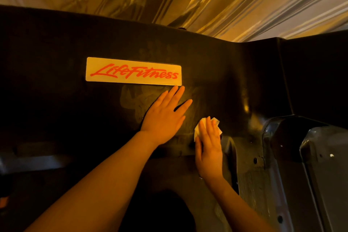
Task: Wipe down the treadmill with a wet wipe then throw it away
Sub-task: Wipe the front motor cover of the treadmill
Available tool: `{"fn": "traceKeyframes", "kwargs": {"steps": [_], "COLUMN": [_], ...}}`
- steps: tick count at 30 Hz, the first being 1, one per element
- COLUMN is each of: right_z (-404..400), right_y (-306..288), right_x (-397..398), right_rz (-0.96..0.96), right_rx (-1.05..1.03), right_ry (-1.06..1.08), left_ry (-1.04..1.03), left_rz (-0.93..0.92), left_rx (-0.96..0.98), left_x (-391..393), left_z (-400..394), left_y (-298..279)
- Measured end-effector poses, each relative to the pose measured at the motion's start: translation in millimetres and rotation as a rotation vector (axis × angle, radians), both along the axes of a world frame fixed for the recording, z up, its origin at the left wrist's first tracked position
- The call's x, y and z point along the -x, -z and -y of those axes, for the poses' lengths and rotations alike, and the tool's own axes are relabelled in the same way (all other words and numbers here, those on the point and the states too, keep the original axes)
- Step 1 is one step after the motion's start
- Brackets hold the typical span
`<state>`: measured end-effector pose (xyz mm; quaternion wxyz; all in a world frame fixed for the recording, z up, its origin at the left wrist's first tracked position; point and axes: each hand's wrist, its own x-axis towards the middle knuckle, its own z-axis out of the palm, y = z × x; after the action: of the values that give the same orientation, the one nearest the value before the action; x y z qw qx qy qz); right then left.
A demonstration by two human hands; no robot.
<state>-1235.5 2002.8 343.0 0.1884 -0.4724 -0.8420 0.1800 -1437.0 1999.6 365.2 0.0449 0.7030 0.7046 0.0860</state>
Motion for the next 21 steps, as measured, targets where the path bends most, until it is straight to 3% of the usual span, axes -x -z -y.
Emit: {"fn": "traceKeyframes", "kwargs": {"steps": [21], "right_z": [-8], "right_y": [-17], "right_x": [5], "right_rz": [0.197], "right_rx": [0.017], "right_ry": [-0.041], "left_ry": [0.0], "left_rz": [0.099], "left_rx": [0.064], "left_x": [-4], "left_z": [0], "left_y": [-7]}}
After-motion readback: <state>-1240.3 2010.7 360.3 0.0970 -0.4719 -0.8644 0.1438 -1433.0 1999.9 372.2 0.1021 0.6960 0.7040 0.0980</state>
